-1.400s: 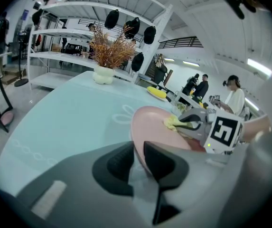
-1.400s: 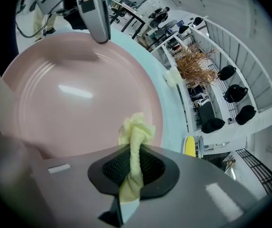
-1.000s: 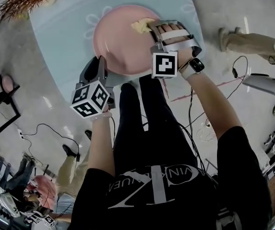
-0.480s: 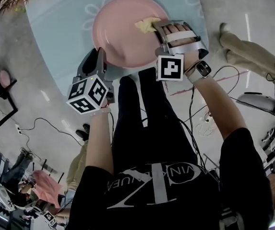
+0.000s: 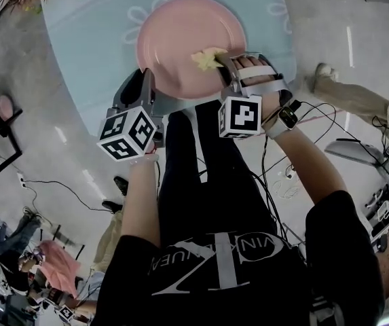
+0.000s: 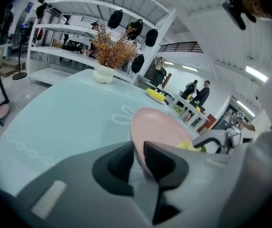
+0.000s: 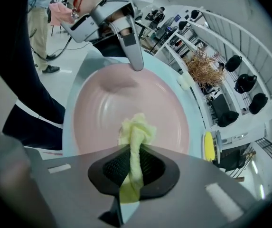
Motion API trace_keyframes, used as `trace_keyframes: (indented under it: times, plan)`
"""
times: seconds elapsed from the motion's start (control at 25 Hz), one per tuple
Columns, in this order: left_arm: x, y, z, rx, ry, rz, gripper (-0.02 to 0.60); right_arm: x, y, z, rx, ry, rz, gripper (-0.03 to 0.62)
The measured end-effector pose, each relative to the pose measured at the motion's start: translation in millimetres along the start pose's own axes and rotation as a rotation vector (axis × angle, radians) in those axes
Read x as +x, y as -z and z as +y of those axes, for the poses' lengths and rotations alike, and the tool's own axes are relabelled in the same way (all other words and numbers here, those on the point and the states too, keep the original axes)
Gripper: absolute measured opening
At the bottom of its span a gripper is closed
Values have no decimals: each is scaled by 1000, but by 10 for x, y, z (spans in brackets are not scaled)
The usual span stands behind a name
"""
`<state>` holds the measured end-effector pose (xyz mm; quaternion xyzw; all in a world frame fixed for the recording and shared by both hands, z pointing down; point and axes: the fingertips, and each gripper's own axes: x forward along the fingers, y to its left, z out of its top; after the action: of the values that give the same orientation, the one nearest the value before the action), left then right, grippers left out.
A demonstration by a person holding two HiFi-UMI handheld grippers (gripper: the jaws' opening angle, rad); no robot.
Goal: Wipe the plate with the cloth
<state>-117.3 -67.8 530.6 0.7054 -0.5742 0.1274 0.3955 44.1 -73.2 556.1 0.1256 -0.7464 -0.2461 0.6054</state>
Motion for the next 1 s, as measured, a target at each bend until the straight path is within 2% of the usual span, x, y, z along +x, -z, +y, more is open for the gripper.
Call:
trace_keyframes:
  times: [0.24,0.52,0.84,1.0]
  plan:
    - [-11,-16,-2,-6,0,6,0,-110,-345,252,39,-110,-68,35]
    - [-16,-33,-9,-16,8,5,0,-117,-677,322,81,-176,-127,35]
    - [-8,-34,-8,-29,19,8,0,20,-955,144,143,-195,-176,40]
    - [-12,-43,-11,-29,19,6,0,129,-1056,-36,89,-133,-176,38]
